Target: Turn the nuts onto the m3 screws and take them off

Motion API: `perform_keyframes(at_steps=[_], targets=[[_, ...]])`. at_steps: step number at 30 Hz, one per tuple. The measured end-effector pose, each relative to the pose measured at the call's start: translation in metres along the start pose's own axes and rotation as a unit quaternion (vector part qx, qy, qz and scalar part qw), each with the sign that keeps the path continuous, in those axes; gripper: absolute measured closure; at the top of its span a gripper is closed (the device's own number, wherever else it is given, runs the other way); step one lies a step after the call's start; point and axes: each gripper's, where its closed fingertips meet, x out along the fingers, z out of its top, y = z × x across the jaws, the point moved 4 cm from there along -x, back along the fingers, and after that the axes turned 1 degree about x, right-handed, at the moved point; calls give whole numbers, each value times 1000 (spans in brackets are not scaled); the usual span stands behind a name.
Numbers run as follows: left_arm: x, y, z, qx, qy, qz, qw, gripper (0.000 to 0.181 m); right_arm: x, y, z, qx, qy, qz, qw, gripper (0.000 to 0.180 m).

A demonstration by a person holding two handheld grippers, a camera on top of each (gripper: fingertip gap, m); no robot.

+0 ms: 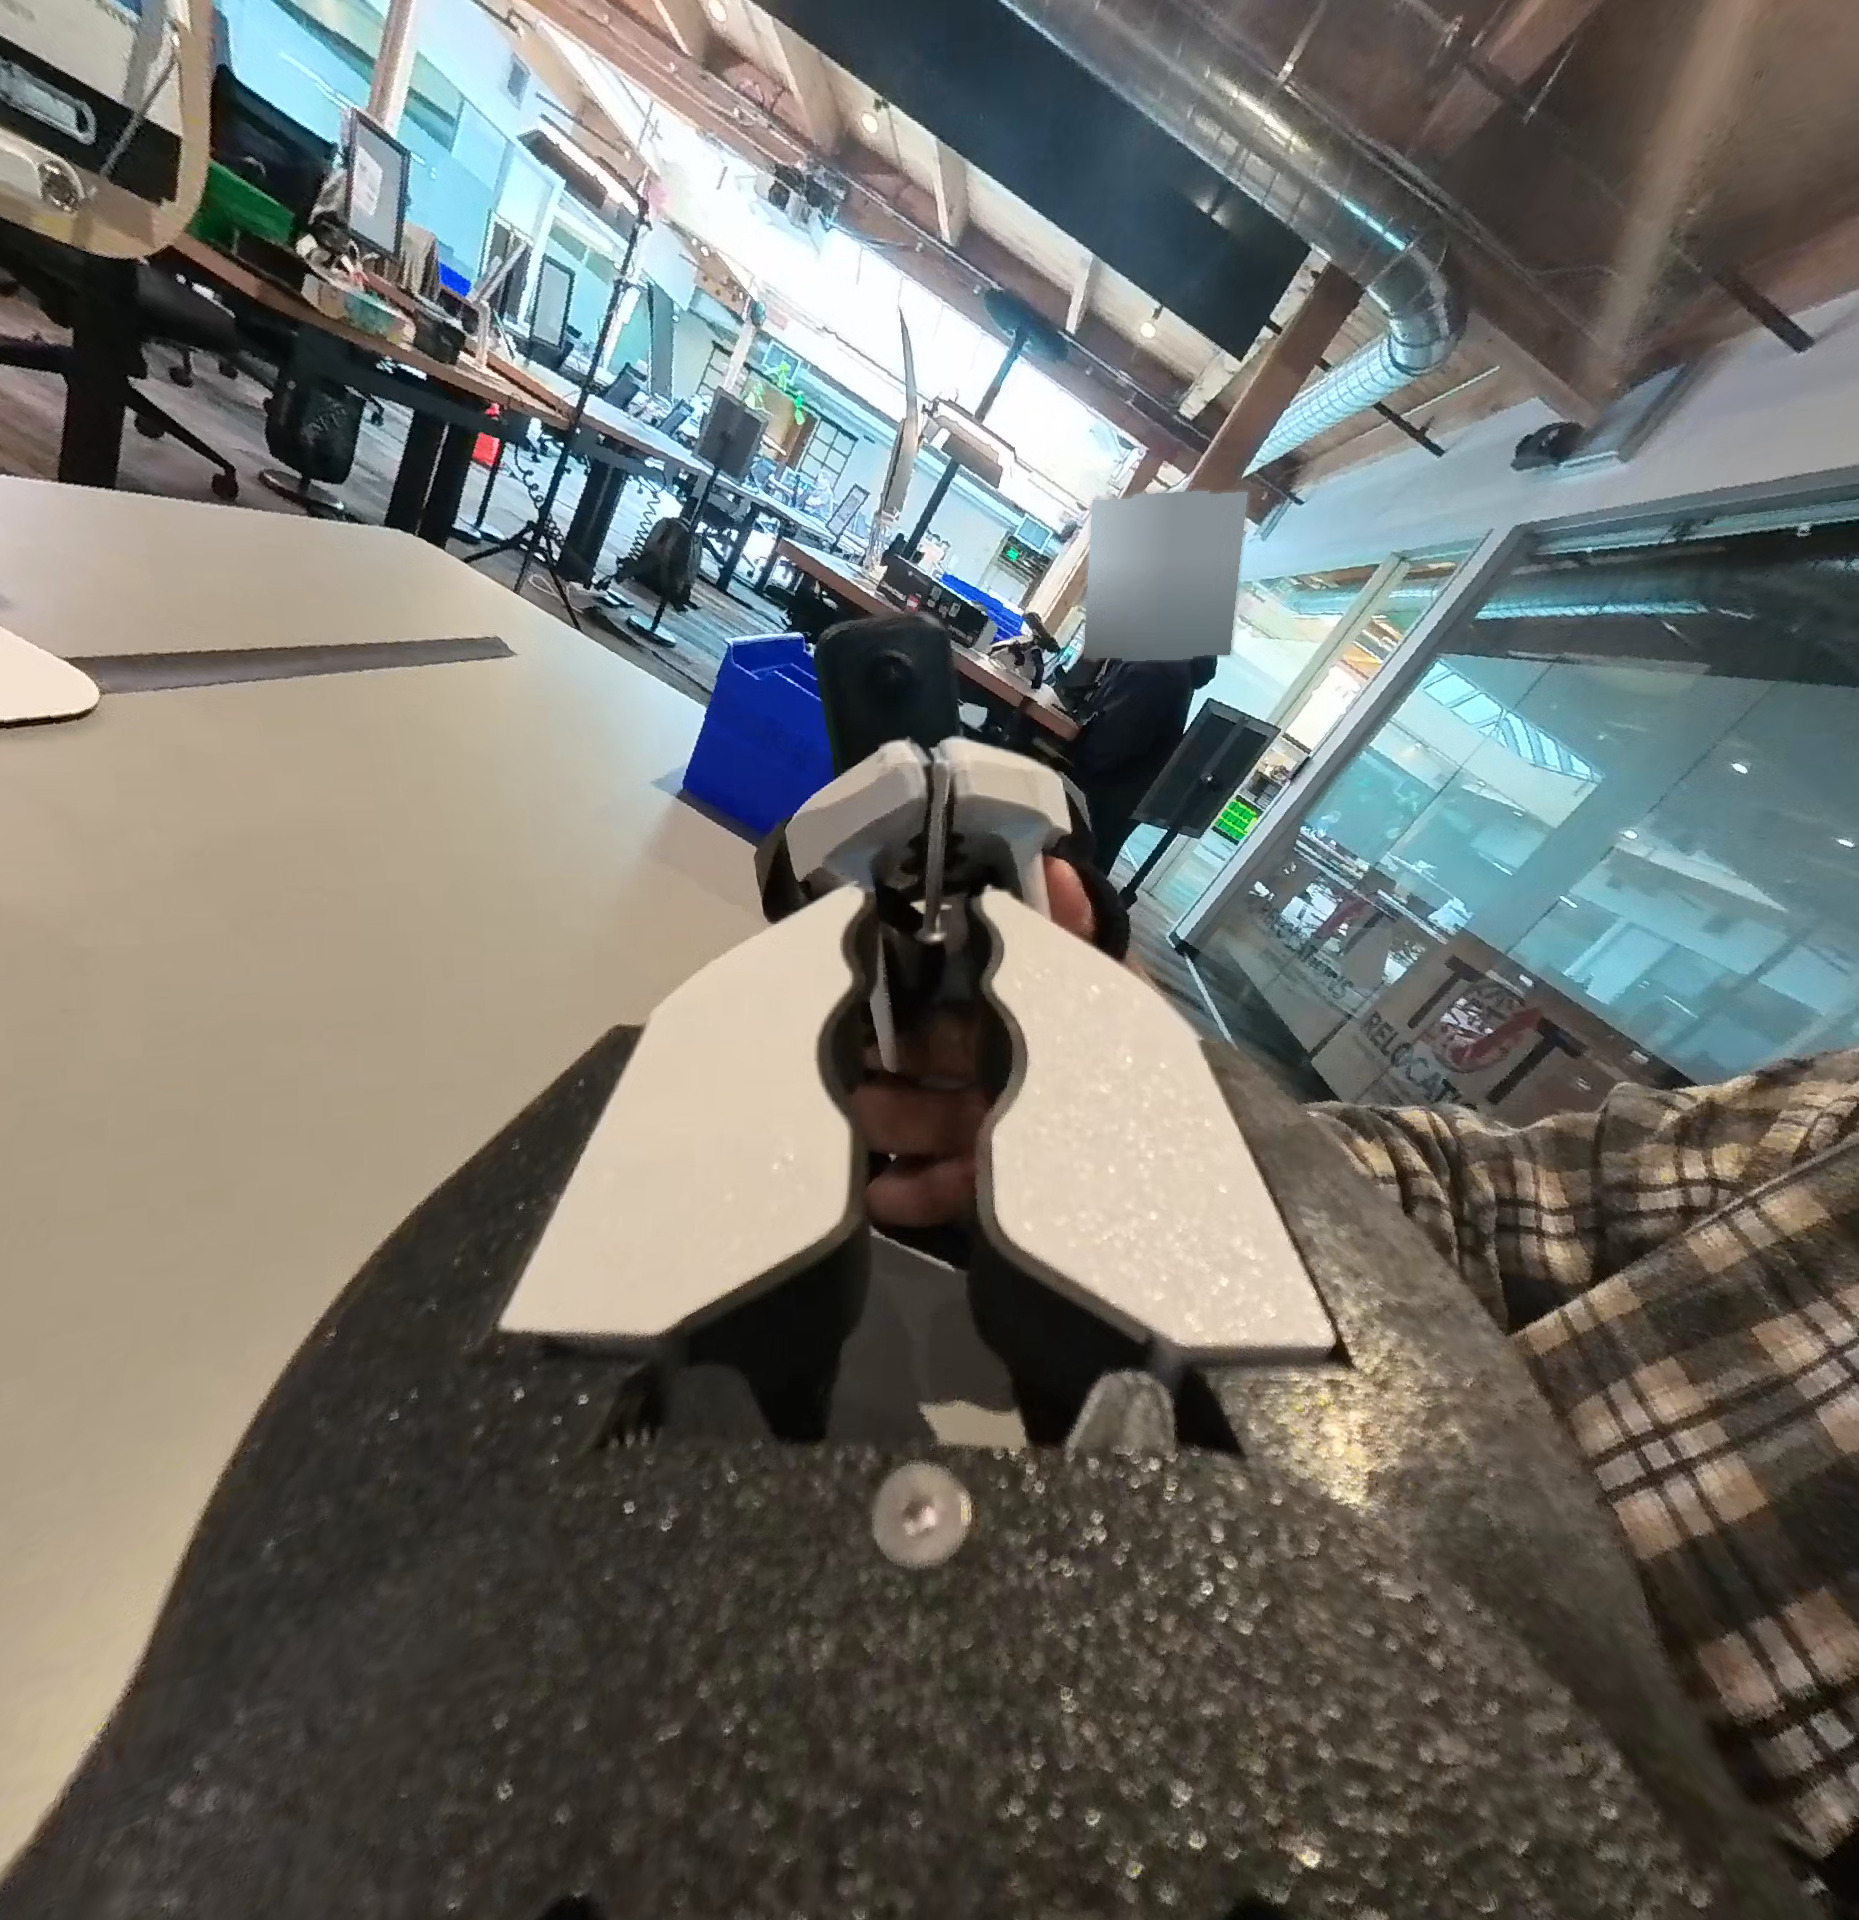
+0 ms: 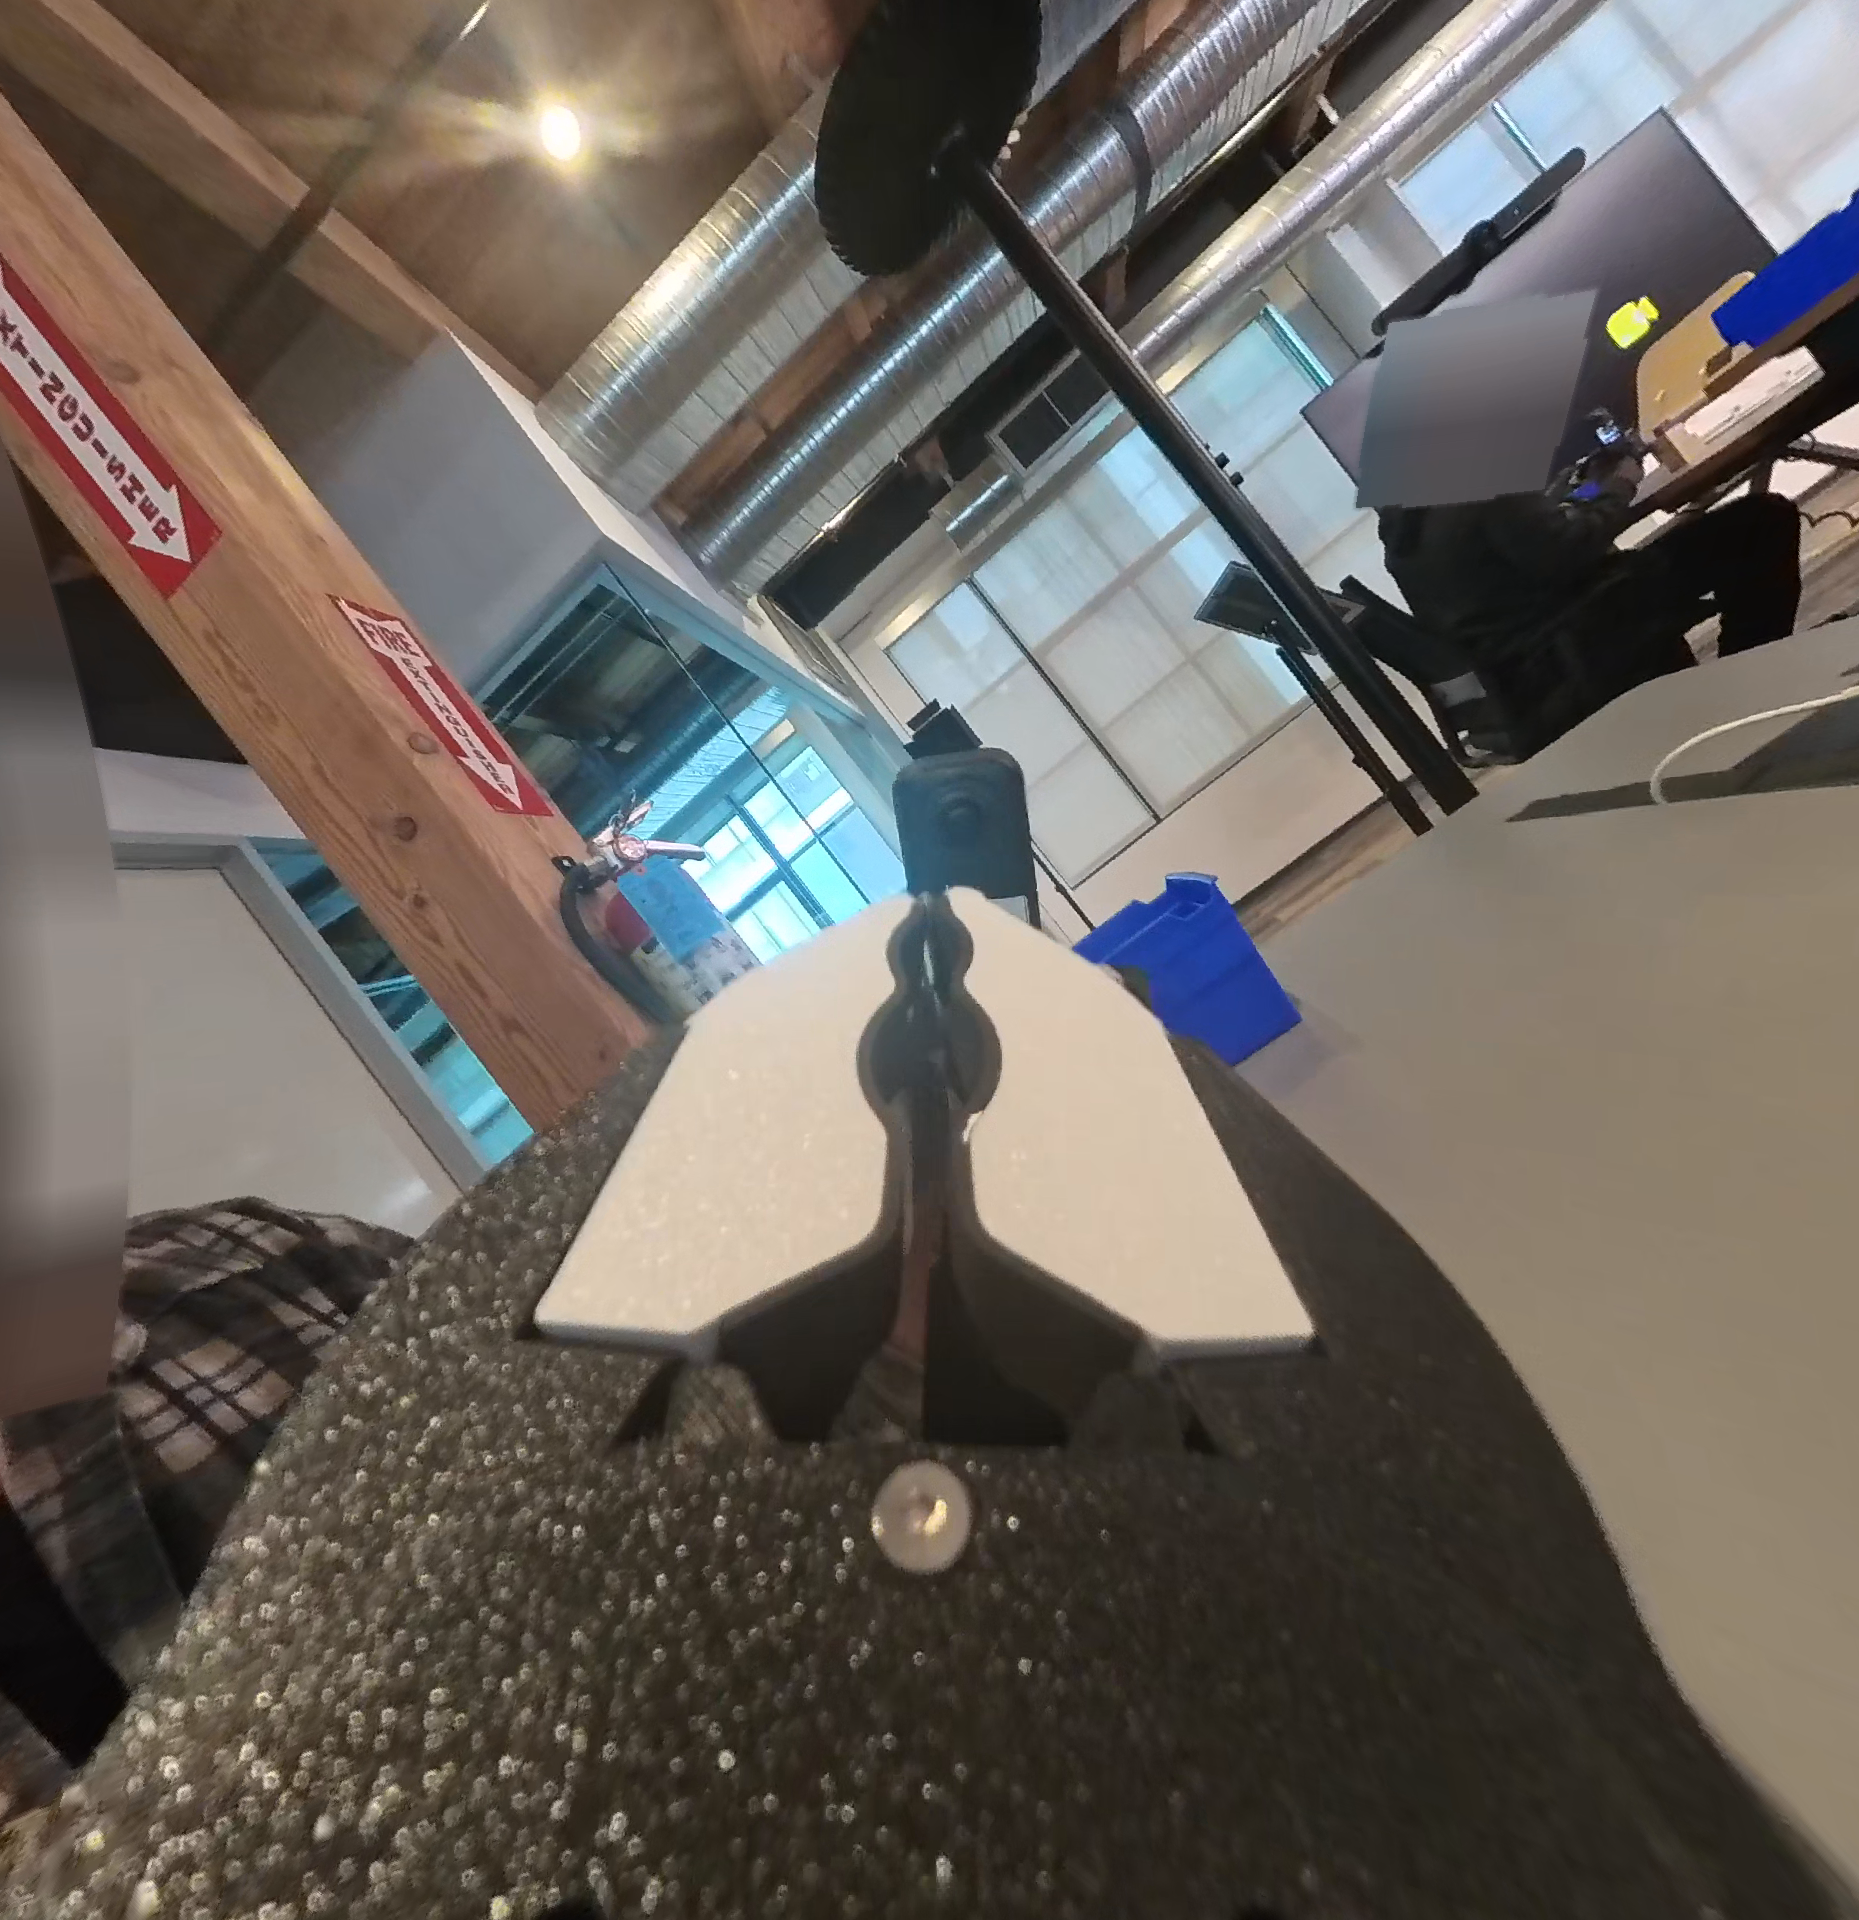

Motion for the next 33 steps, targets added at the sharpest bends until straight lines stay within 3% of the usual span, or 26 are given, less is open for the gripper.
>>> perform_keyframes(at_steps=[23,33], targets=[[0,-10,1,56,17,5,998,179,4,6,-6,3,5,24,1000,179],[-5,-13,-6,82,39,17,996,179,-3,13,3,-79,57,-9,995,178]])
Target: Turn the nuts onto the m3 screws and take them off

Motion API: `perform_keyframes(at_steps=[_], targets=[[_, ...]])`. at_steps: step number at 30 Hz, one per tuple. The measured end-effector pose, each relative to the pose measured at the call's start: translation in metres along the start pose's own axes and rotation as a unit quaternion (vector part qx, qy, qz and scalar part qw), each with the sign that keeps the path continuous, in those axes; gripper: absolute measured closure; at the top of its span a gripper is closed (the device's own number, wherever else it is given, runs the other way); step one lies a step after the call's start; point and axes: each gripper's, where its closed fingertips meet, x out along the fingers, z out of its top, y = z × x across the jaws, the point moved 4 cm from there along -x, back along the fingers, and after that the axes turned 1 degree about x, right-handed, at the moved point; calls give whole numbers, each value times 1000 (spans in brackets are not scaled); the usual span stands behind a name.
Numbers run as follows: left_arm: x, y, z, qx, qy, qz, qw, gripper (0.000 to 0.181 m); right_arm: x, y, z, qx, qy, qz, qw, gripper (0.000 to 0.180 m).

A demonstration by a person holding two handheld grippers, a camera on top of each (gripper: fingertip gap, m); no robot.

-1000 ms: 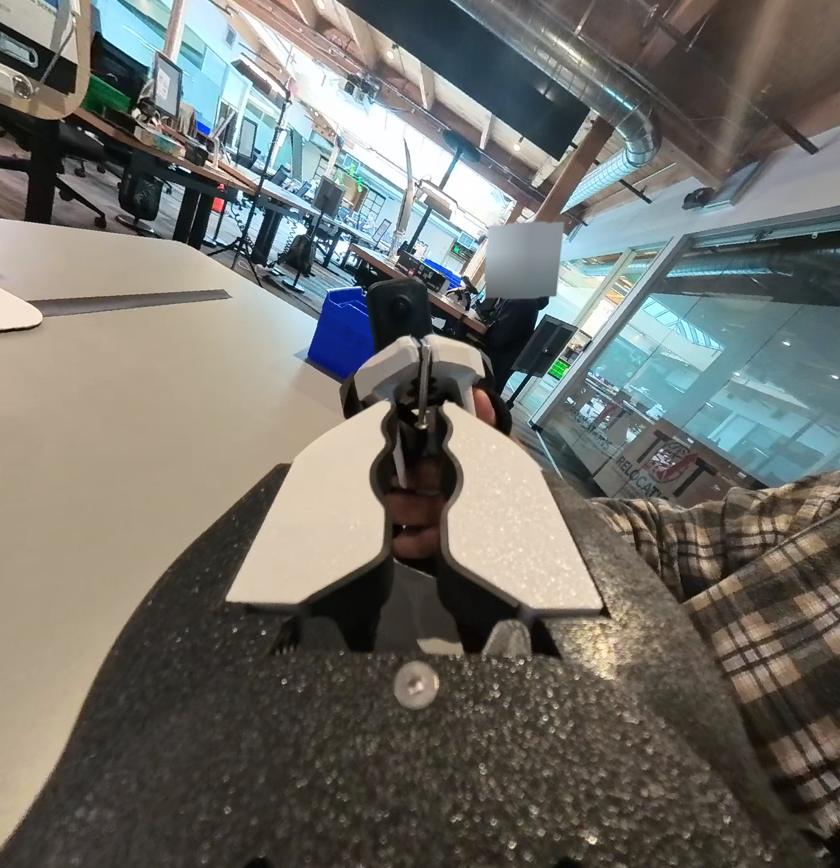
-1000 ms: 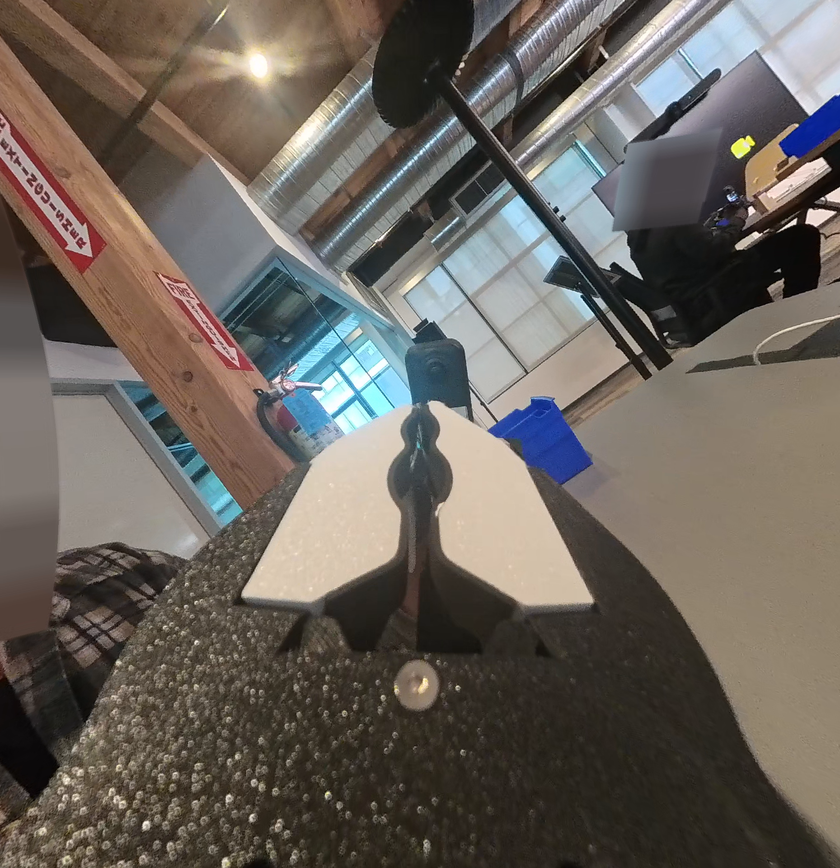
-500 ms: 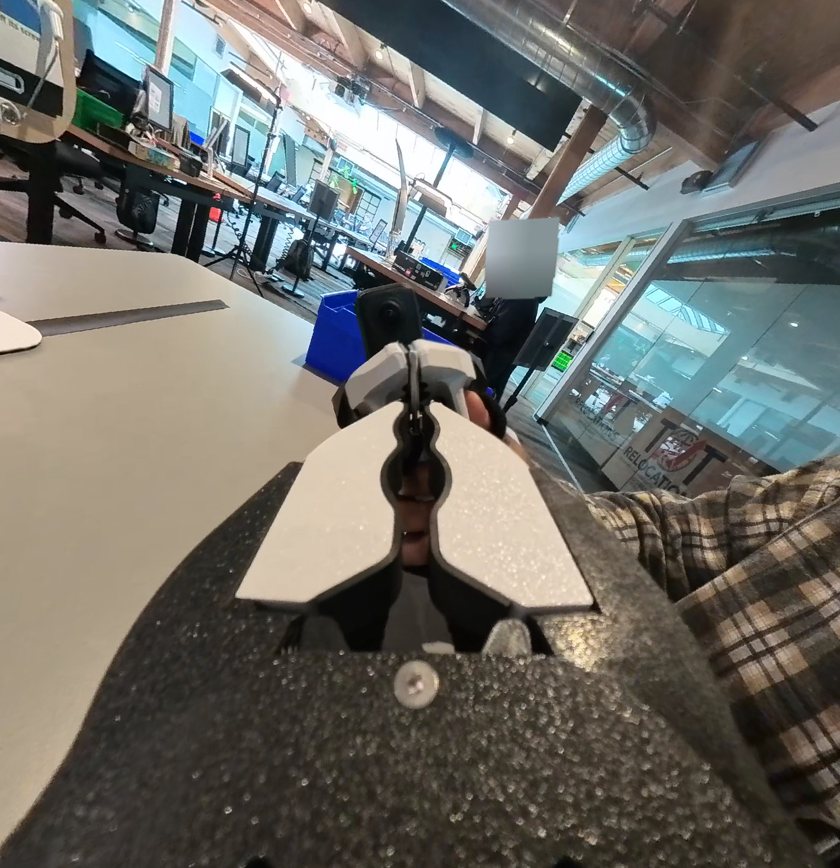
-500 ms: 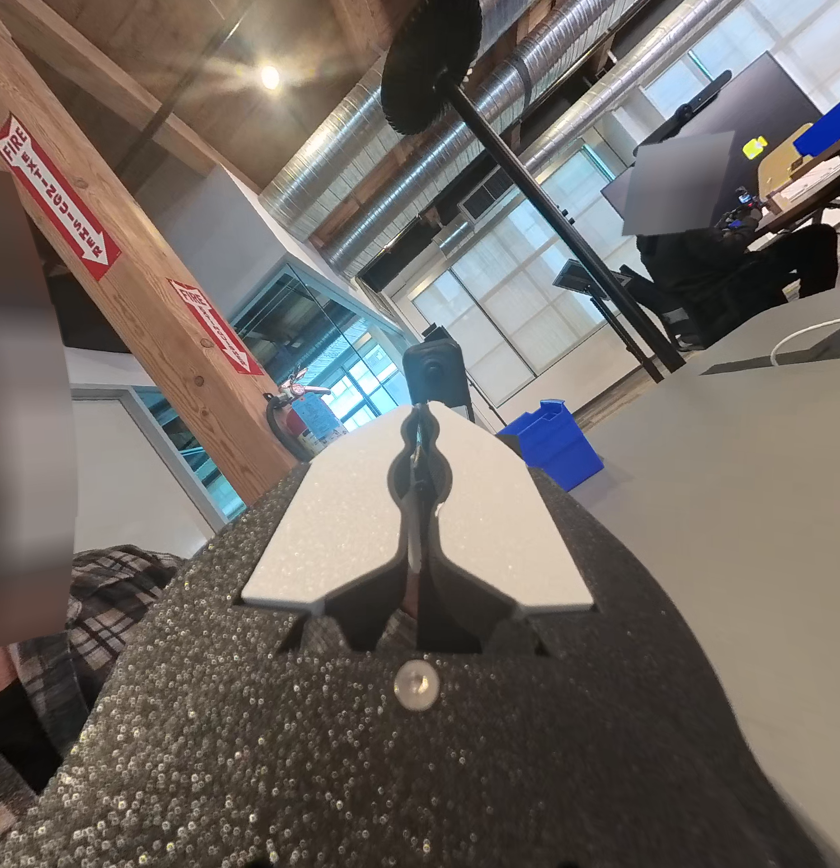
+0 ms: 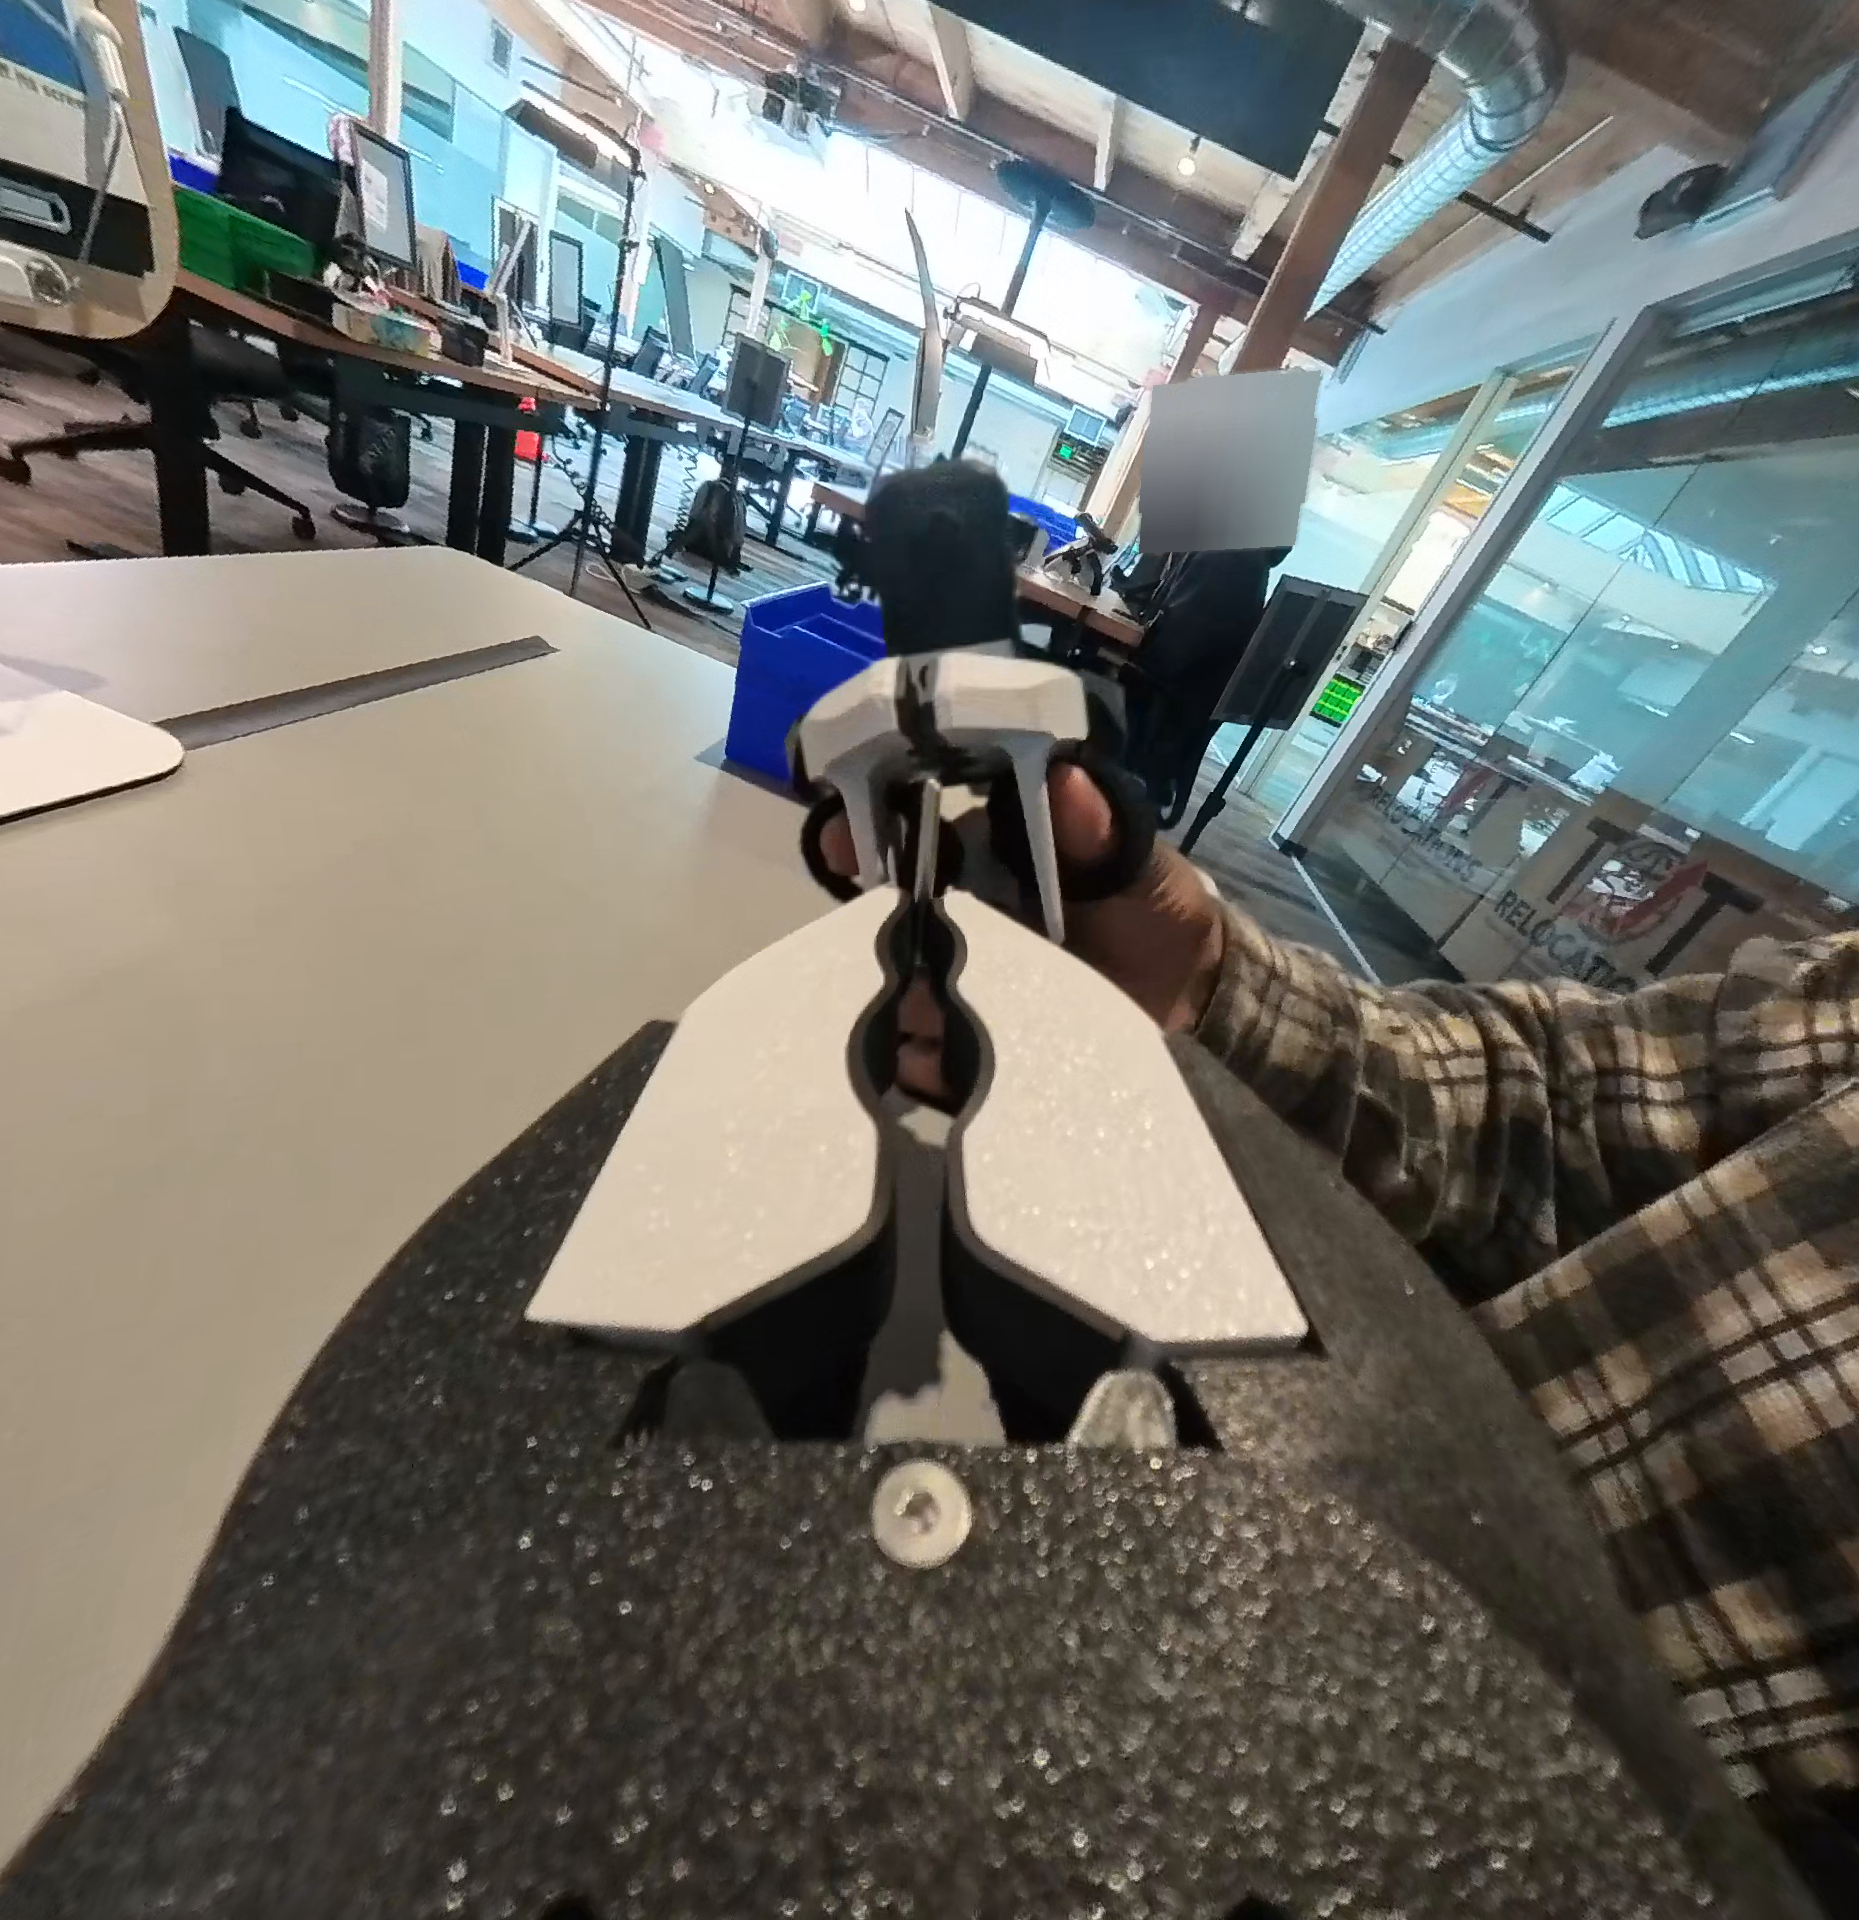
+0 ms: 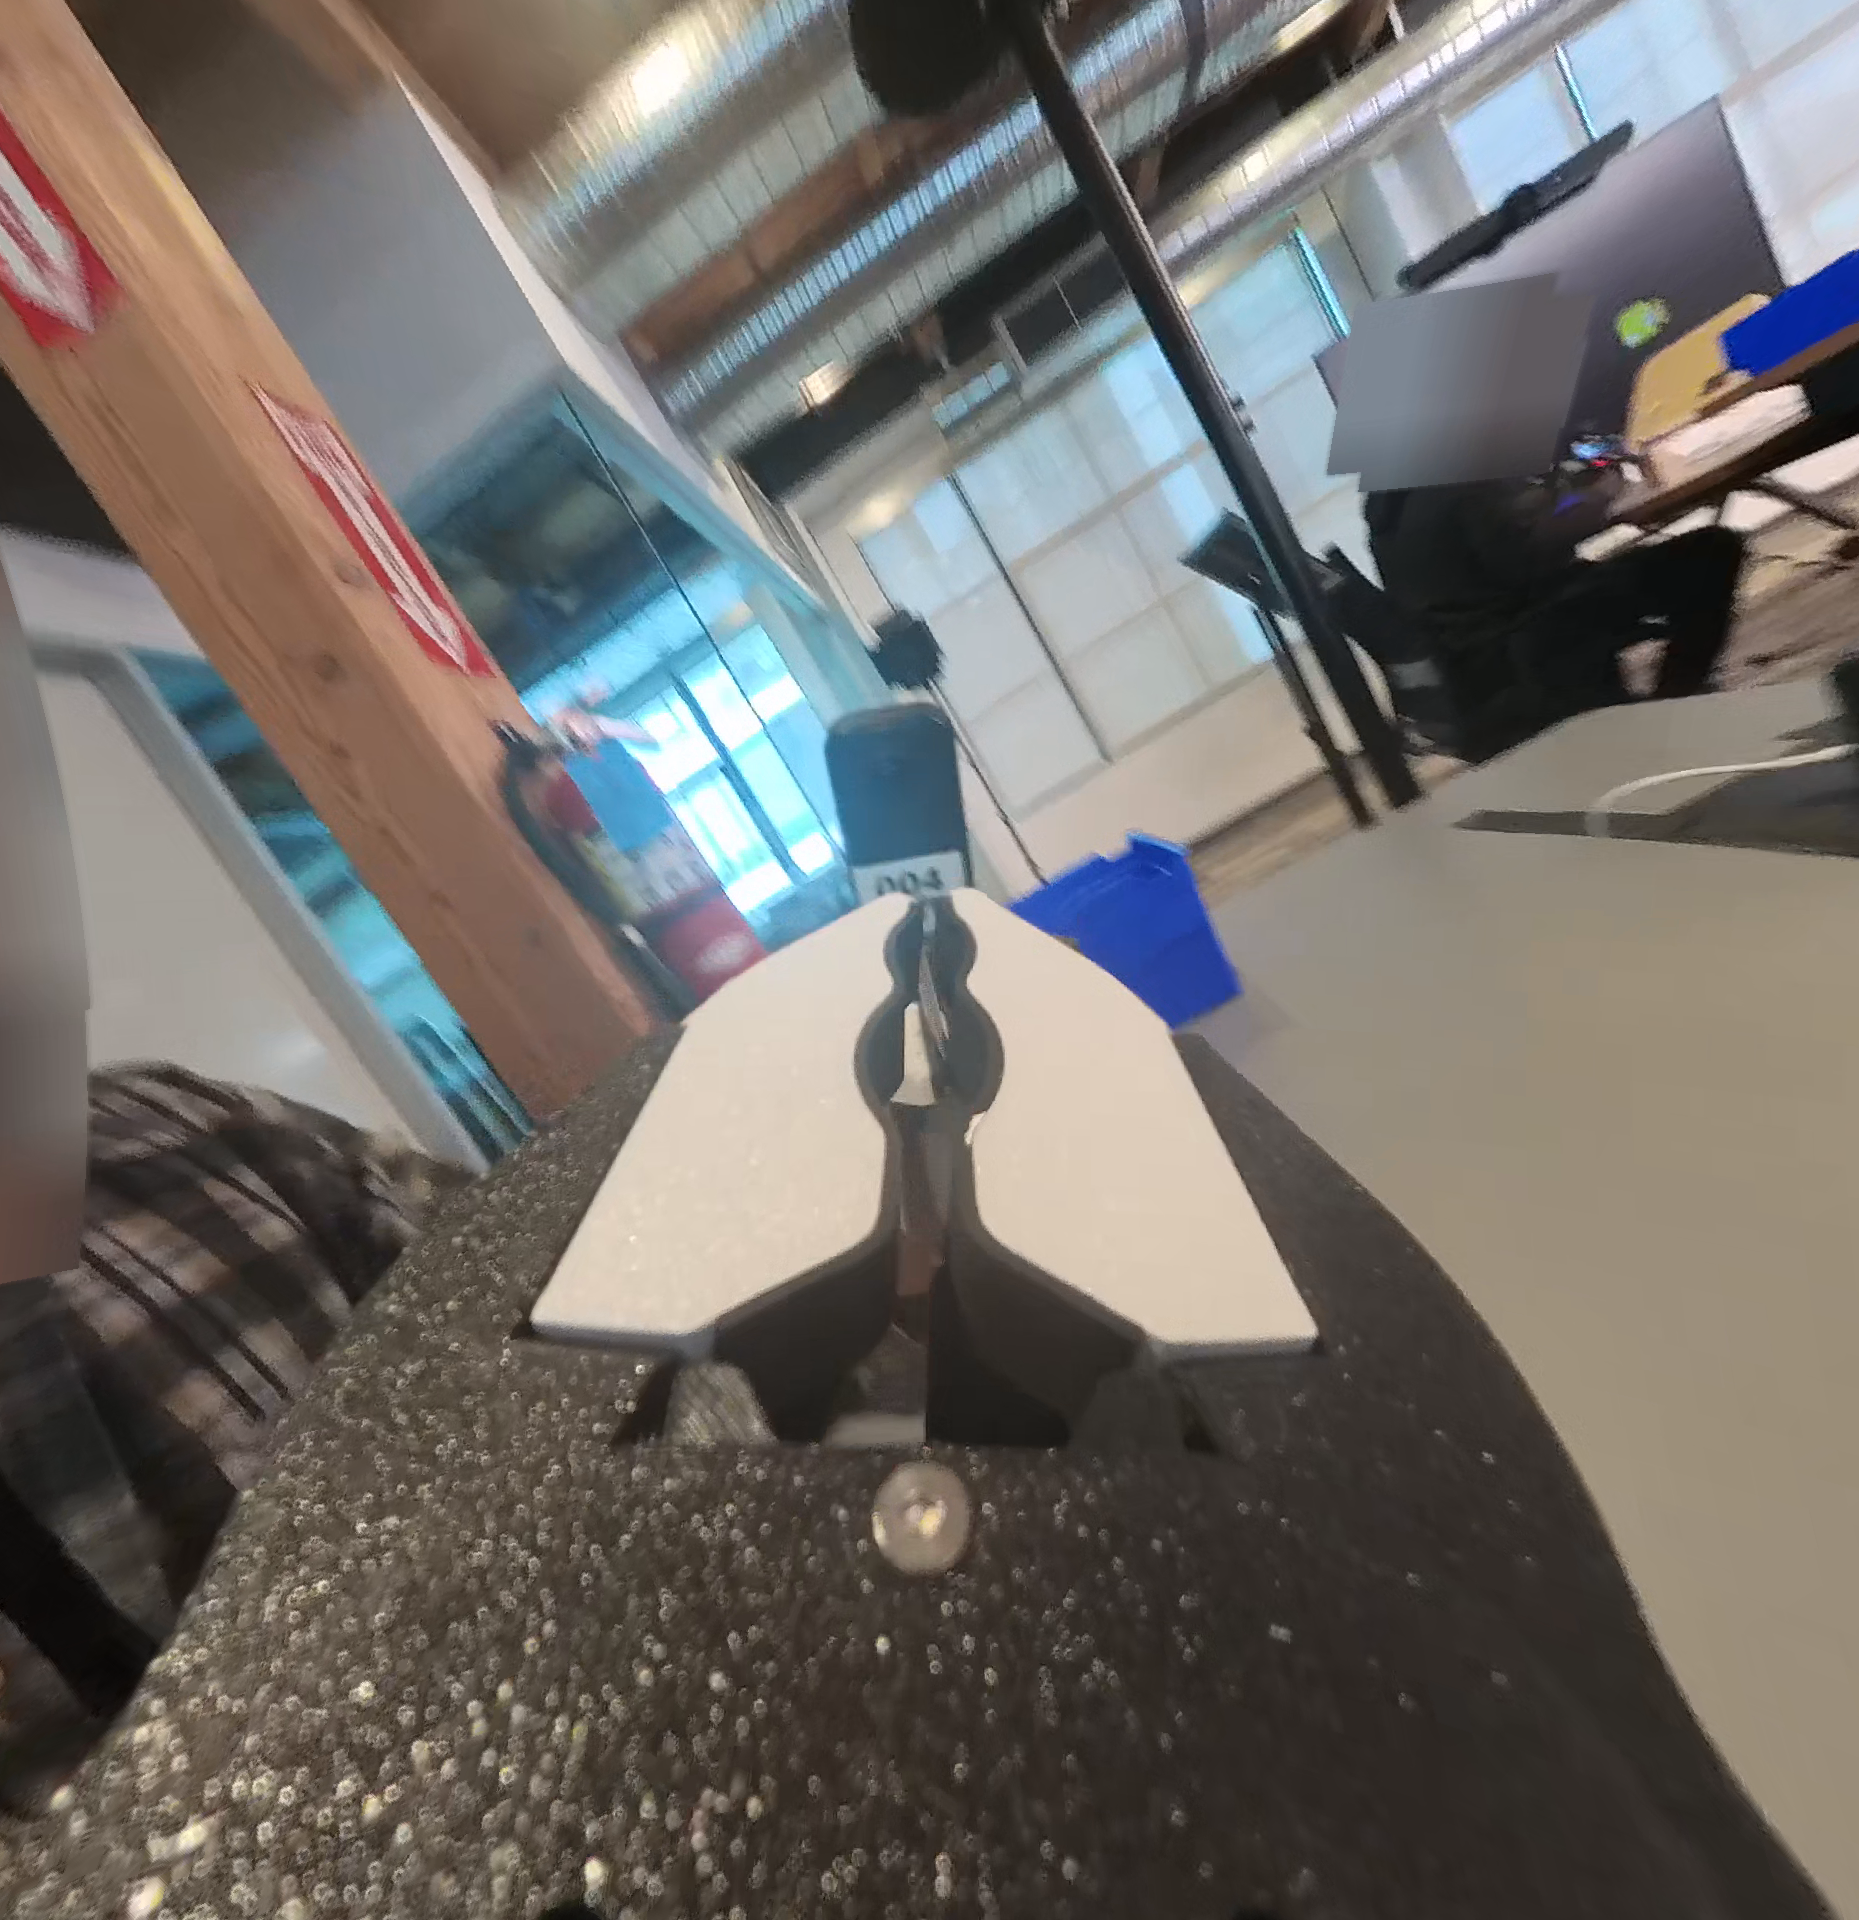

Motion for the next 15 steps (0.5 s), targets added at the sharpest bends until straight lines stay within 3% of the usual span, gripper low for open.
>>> perform_keyframes(at_steps=[7,11,15], targets=[[-24,16,-7,18,10,50,999,179,-25,-1,-1,-134,134,-98,977,166],[-46,29,-5,31,3,67,997,179,-48,-10,-17,-210,266,-160,927,163],[-61,32,1,56,-12,62,996,179,-61,-23,-43,-236,379,-165,880,161]])
